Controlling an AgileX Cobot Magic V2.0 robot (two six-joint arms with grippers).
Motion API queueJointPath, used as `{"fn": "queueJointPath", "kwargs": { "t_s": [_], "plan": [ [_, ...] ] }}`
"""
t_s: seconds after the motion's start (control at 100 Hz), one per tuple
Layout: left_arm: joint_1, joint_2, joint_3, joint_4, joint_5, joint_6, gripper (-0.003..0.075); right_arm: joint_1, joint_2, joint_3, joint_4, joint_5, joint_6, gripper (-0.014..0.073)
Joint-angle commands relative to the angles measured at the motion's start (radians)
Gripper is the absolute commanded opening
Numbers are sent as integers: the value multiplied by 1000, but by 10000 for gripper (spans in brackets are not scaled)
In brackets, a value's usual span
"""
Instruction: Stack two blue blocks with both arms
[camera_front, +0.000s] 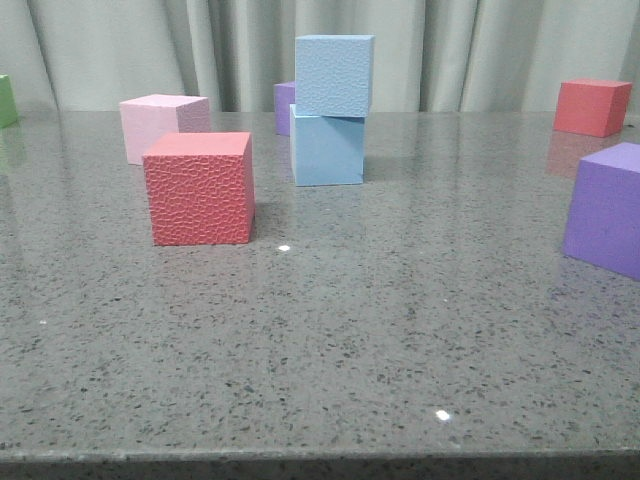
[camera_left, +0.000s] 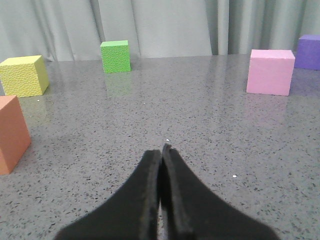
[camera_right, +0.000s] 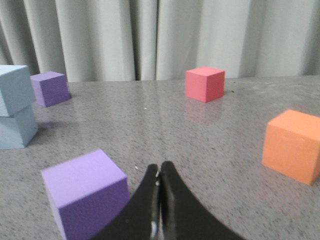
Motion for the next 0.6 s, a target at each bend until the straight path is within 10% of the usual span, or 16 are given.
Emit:
{"fn": "queueJointPath", "kwargs": {
  "t_s": [0.0,0.59],
  "plan": [
    [3,-34,2,-10,-82,-6,-19,-24,-41,18,5,-88,-5,-113],
    [3,-33,2,-10,-82,-6,-19,-42,-113,119,-22,-108,92,-113]
  ]
}}
